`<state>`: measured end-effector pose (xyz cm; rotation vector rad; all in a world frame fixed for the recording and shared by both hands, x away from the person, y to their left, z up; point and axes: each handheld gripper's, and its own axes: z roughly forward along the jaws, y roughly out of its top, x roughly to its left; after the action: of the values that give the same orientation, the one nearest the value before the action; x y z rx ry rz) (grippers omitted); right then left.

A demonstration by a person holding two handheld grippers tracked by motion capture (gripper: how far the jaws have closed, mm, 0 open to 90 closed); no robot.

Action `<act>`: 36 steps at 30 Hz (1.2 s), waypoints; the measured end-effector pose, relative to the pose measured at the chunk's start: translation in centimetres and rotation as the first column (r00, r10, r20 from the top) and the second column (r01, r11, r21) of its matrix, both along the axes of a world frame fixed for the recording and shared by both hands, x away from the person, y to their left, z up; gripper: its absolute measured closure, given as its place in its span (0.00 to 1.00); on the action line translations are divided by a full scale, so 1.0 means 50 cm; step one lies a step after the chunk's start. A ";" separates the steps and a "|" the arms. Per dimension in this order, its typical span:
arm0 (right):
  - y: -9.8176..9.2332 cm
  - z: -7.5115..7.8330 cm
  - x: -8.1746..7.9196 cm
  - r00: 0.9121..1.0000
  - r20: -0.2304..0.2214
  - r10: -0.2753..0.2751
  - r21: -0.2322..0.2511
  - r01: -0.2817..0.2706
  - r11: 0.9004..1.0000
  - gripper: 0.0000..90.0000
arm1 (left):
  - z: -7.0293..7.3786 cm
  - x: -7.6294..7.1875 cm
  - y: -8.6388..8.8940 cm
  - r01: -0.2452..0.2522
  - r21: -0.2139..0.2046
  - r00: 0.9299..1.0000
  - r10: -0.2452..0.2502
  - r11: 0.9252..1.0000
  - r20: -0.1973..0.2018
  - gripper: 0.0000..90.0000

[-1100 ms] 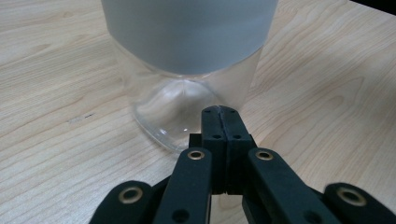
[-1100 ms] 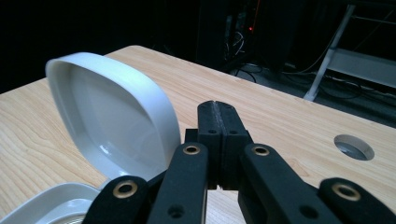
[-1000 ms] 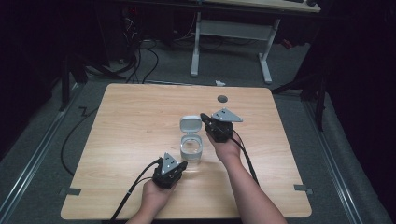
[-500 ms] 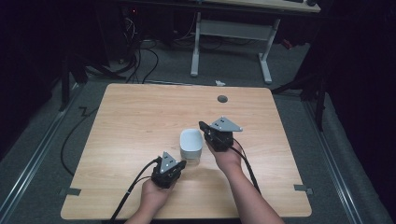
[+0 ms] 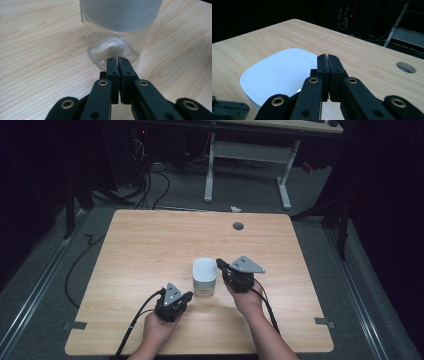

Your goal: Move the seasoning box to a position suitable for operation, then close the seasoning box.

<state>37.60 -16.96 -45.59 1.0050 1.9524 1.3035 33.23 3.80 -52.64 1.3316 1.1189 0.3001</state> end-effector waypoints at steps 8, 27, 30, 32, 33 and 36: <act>-0.040 -0.017 -0.025 0.999 -0.002 -0.036 -0.007 0.036 0.999 0.94 | 0.008 0.000 0.075 -0.017 0.052 1.000 0.016 0.999 0.022 0.89; -0.236 -0.113 -0.112 0.965 -0.081 -0.249 -0.040 0.246 0.968 0.78 | -0.006 0.018 0.317 -0.291 0.035 0.957 0.291 0.956 -0.009 0.63; -0.259 -0.122 -0.133 0.954 -0.039 -0.297 -0.090 0.293 0.952 0.70 | -0.012 0.017 0.307 -0.285 0.064 0.958 0.286 0.956 -0.001 0.62; -0.273 -0.124 -0.147 0.950 -0.021 -0.313 -0.085 0.310 0.947 0.66 | -0.016 0.015 0.296 -0.280 0.093 0.960 0.280 0.956 0.009 0.62; -0.277 -0.126 -0.151 0.949 -0.022 -0.315 -0.083 0.312 0.946 0.64 | -0.015 0.013 0.290 -0.278 0.095 0.960 0.279 0.956 0.011 0.61; -0.285 -0.130 -0.157 0.948 -0.041 -0.315 -0.088 0.311 0.946 0.61 | -0.011 0.009 0.276 -0.270 0.100 0.963 0.269 0.958 0.026 0.60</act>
<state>29.74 -31.21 -52.09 1.2620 1.7784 1.0218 33.68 17.58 -53.17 1.2638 1.2911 0.5717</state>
